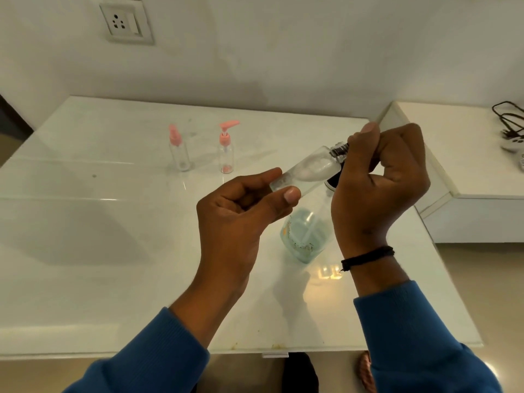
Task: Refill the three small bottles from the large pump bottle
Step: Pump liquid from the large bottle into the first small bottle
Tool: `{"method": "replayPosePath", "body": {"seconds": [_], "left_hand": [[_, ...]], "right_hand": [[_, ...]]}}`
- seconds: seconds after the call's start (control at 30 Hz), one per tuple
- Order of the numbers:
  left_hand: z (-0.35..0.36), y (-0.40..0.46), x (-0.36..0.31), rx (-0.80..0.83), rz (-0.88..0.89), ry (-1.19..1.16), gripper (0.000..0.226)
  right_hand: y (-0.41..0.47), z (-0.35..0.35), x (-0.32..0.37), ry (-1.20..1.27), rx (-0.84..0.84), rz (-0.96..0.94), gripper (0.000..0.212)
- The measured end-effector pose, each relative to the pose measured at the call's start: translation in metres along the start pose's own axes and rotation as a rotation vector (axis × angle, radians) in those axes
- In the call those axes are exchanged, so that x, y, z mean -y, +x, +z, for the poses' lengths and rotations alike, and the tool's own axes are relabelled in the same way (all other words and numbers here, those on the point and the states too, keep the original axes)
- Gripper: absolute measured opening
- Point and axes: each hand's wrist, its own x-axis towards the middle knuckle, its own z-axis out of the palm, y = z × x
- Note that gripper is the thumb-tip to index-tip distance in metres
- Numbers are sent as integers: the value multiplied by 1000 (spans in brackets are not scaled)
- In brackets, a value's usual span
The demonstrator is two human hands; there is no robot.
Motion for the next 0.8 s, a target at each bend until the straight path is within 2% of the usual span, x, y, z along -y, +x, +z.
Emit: {"method": "replayPosePath", "body": {"seconds": [0.8], "left_hand": [[0,1,0,6,10,12,46]], "right_hand": [[7,1,5,-21,-1,-33,41]]}}
